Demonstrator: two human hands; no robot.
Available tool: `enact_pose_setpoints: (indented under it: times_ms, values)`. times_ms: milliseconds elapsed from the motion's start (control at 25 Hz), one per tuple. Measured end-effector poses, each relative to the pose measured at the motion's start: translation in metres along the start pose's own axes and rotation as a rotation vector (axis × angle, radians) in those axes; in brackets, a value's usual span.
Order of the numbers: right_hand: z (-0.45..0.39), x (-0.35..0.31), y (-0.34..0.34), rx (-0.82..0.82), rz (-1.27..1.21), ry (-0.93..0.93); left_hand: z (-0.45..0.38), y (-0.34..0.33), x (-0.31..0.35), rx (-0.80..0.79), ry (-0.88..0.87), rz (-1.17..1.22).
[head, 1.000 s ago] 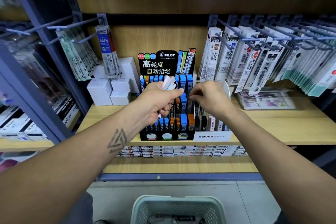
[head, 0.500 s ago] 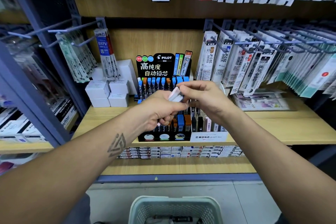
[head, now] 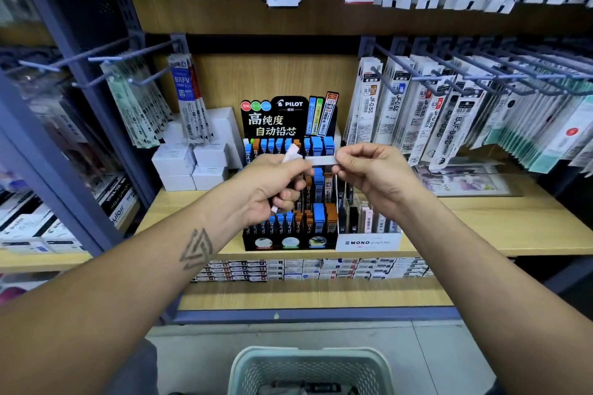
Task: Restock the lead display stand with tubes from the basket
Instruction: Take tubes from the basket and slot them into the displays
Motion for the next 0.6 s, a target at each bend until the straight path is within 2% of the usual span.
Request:
enact_pose_setpoints:
  times_ms: [160,320,440,600]
  values:
    - [0.0010,0.0020,-0.0004,-0.018,0.056,0.012,-0.0029,0.0067,-0.0010,0.011,0.050,0.137]
    - [0.0006,0.0016,-0.0026,-0.054,0.165,0.062,-0.0021,0.0063,0.0000,0.045,0.014,0.060]
    - [0.0020,-0.0019,-0.0015,-0.039,0.123,0.085,-0.0016,0.0091,0.0020,0.101,-0.033,0.003]
    - [0.0045,-0.0004,-0.0004,-0.055,0.109,0.015,-0.0026,0.0084,0.0035,0.137,-0.063,-0.037]
Point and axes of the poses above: each hand's wrist, its own z-axis away from the middle knuckle, its own y-axis out of the back of the hand, x = y × z, the point moved 6 cm from there along -z, towards the middle knuckle, and after that the axes turned 8 degrees about y, right-handed, at the moved point
